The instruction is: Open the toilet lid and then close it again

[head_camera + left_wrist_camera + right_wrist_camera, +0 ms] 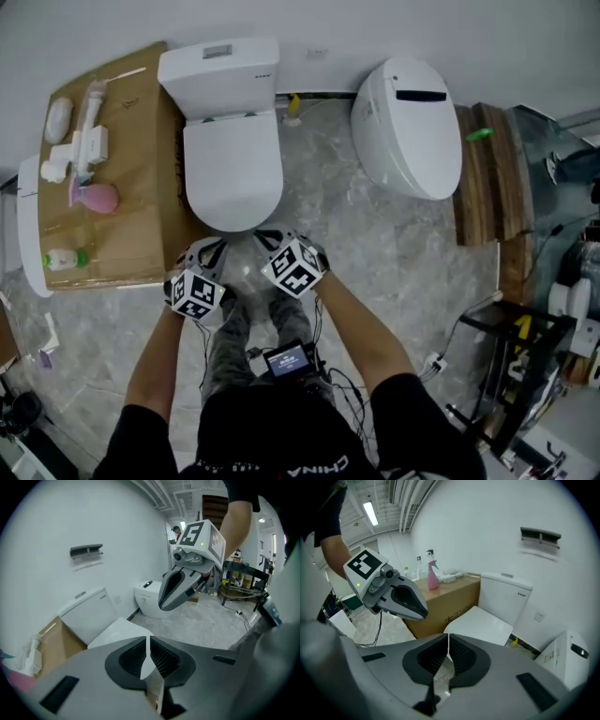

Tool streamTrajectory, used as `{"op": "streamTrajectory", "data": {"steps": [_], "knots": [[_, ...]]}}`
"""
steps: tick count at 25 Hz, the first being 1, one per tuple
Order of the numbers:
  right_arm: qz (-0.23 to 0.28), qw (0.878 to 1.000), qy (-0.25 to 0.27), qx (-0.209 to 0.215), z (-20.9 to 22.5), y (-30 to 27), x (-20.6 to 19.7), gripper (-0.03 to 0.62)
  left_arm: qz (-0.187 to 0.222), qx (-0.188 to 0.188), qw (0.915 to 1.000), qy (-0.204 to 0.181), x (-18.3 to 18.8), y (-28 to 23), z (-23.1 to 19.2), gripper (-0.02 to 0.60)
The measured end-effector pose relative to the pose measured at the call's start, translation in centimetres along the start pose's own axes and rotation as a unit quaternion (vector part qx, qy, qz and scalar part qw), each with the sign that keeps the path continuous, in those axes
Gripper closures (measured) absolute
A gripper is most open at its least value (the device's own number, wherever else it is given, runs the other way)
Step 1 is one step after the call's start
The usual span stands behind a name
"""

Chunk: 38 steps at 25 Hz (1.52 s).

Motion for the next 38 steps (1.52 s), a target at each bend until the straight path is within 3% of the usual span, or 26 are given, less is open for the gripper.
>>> {"op": "streamTrajectory", "data": {"steps": [3,5,7,11,15,19,23,30,38], "knots": [[-0.022,1.000,0.007,0.018,1.0,-4.2,-4.1,0.579,-0.032,-0.004,0.9993,-0.019,-3.8,-4.4,0.4,0.569],[-0.038,0.999,0.007,0.038,1.3,-7.1,-7.1,0.524,-0.055,-0.007,0.9979,-0.033,-6.7,-7.2,0.9,0.553],[-0.054,0.997,0.012,0.046,1.4,-10.0,-10.2,0.483,-0.074,-0.007,0.9964,-0.040,-9.6,-9.9,1.4,0.487],[-0.059,0.996,0.047,0.040,2.0,-14.9,-15.3,0.437,-0.097,0.010,0.9919,-0.081,-14.4,-15.1,2.1,0.417],[-0.058,0.991,0.120,0.016,2.6,-18.7,-19.1,0.399,-0.119,0.016,0.9826,-0.142,-18.9,-19.0,2.9,0.369],[-0.056,0.972,0.227,-0.007,2.6,-21.1,-21.1,0.385,-0.133,0.044,0.9698,-0.199,-22.2,-21.0,3.1,0.342],[-0.043,0.949,0.312,-0.026,1.9,-22.6,-22.5,0.372,-0.135,0.080,0.9617,-0.225,-24.3,-22.1,2.9,0.328],[-0.024,0.923,0.376,-0.082,1.8,-23.7,-23.3,0.370,-0.119,0.107,0.9558,-0.247,-24.8,-23.3,2.6,0.325],[-0.046,0.909,0.404,-0.094,1.9,-24.4,-22.9,0.367,-0.130,0.096,0.9574,-0.239,-24.5,-23.4,2.1,0.319]]}}
Point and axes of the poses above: the fingertips, and each gripper's own axes: y backward along the fingers, z to its right, x out of its top, the point moved 10 cm from there along y, backward along the fingers, and after that the axes turned 7 degrees about z, right-handed, at the moved point
